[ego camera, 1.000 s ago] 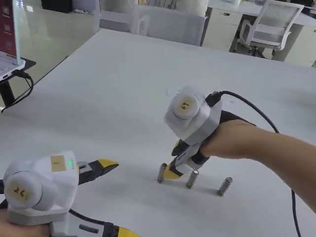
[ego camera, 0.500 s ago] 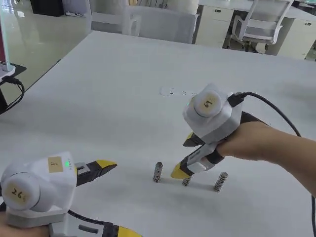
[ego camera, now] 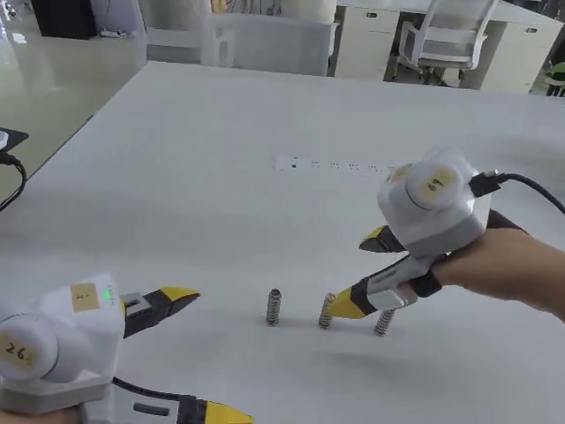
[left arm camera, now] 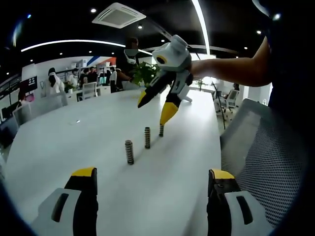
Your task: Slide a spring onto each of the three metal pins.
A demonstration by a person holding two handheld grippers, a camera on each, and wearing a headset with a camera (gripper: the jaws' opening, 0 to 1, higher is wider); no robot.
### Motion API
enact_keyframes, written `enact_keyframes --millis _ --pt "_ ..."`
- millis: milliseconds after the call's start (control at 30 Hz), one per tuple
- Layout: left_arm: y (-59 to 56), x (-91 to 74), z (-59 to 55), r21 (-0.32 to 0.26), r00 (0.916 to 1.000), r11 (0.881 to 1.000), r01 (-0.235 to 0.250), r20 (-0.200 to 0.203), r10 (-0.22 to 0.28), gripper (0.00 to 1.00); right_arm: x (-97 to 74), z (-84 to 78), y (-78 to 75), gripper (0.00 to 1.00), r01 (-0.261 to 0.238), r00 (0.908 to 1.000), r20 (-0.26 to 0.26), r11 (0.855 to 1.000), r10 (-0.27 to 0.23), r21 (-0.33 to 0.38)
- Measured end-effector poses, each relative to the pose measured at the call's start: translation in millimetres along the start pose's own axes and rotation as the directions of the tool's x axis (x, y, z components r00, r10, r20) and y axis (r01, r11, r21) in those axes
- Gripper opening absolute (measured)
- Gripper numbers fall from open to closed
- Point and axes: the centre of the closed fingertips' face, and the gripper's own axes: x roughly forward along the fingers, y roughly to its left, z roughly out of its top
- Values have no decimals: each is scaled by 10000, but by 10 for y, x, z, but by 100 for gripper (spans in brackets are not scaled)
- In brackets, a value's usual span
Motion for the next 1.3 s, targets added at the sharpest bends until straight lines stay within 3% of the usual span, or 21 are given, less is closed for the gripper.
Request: enact_keyframes --millis 267,633,867,1033,1200,1267,1300 --pt "23 23 54 9 10000 10000 -31 64 31 91 -189 -56 -9 69 416 9956 818 9974 -463 580" --pt "18 68 125 -28 9998 10000 -22 212 23 91 -403 -368 56 72 539 9849 1560 9896 -747 1337" --pt "-3 95 129 -53 9998 10000 19 211 -18 91 -485 -507 132 74 644 9733 2050 9804 -1028 1860" --pt "-7 83 115 -168 9997 9999 -7 249 11 92 -579 -588 172 75 754 9551 2648 9732 -1330 2171" --pt "-16 74 86 -262 9997 9997 -11 246 17 91 -620 -662 264 74 726 9369 3215 9761 -1371 2049" --pt "-18 72 78 -312 9996 9995 -20 265 29 91 -627 -682 293 75 695 9226 3583 9753 -1428 2097" --pt "-22 71 70 -346 9996 9994 -19 268 29 91 -622 -716 304 76 684 9227 3580 9747 -1428 2127"
